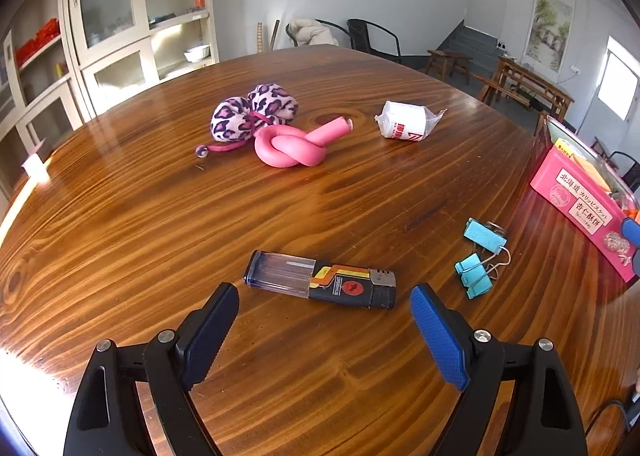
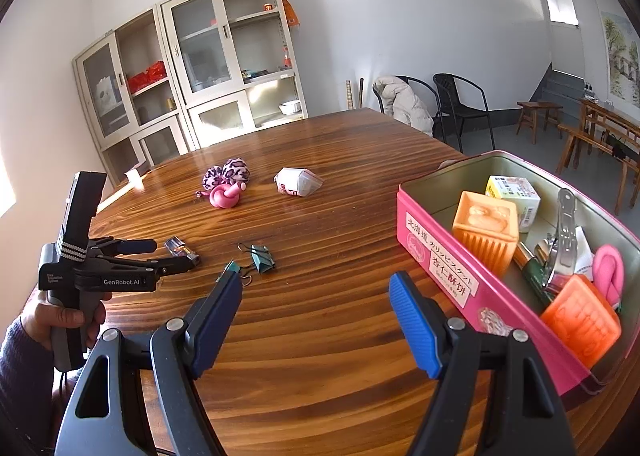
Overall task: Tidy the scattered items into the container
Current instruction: 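Grasp the black-and-orange lighter device with the left gripper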
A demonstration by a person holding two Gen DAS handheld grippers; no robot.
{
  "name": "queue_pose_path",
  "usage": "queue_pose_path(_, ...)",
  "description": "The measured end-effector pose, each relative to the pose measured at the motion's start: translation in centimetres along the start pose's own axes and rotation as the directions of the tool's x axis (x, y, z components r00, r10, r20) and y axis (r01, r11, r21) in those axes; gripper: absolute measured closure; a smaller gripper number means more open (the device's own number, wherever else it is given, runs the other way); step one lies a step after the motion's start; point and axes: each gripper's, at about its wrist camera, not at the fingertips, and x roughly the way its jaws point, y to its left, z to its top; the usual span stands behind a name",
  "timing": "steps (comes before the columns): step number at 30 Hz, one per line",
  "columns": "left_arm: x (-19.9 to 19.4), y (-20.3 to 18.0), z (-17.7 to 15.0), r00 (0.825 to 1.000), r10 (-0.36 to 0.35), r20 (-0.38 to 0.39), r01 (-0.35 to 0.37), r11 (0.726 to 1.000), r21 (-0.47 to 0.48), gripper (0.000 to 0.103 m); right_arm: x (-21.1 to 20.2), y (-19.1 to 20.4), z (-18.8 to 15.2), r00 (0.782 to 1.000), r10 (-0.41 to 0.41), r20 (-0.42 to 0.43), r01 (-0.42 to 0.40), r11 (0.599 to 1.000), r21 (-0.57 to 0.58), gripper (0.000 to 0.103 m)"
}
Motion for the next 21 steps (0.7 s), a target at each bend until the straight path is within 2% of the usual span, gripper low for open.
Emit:
queue_pose_path(5,0.4,0.4,0.6,1.0,-0.015,-0.008,0.015,1.0,0.014,0.013,0.3,0.2,0.0,1.0,0.0,-0.011,0.0,1.0,0.001,0.024)
queue_pose_path(15,1.8,-0.6,1.4,0.999,-0.024,-0.045,0.029,0.993,0.119,0.013,1.1,0.7,-0.2,0.999,0.004,-0.036,-0.004,1.0,0.004,0.024)
queue_pose_path(21,2.1,-0.4,1.7,0.998,-0.026,-0.049,0.032,0.99,0.135,0.007,1.5,1.0,-0.1,0.999,0.003,-0.049,-0.003,1.0,0.005,0.024)
